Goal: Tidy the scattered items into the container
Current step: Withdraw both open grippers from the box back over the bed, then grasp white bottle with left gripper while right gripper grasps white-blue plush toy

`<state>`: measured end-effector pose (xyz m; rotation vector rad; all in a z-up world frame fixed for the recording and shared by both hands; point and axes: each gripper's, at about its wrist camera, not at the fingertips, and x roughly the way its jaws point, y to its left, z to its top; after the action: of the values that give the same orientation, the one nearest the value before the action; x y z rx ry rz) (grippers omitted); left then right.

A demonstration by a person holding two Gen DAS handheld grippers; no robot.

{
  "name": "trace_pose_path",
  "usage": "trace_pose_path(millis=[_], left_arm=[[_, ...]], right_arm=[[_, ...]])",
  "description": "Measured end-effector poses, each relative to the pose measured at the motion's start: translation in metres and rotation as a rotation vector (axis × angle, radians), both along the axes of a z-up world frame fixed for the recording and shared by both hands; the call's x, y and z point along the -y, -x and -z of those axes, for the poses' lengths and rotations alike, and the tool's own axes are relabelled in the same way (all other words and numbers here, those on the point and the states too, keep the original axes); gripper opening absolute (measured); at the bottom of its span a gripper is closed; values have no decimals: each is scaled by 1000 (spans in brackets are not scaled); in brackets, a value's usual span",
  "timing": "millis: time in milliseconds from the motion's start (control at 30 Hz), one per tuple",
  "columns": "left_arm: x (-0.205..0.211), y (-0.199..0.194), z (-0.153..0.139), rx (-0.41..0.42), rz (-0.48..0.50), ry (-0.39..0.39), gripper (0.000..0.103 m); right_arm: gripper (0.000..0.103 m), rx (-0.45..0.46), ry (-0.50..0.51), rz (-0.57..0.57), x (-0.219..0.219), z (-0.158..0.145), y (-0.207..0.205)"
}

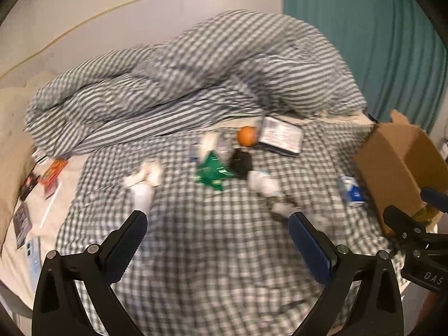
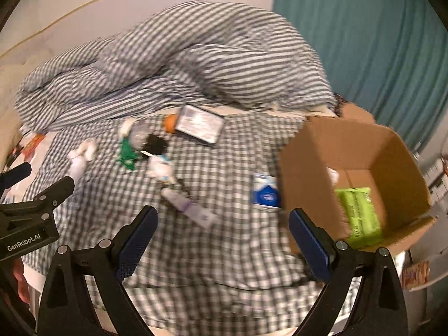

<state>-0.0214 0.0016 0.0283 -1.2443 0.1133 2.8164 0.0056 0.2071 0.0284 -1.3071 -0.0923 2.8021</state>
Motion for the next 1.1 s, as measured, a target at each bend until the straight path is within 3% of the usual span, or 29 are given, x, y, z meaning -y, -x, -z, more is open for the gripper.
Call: trace_pose_path(millis=[300, 500, 1100], left_arm=[[76, 18, 16, 29, -125, -14, 103], [109, 42, 38, 29, -171, -38, 103], [136, 122, 138, 165, -233, -34, 103]], right_arm=[[95, 28, 7, -92, 63, 12, 33], [95, 77, 5, -115, 79, 39, 61], [95, 217, -22, -116, 92, 118, 140]])
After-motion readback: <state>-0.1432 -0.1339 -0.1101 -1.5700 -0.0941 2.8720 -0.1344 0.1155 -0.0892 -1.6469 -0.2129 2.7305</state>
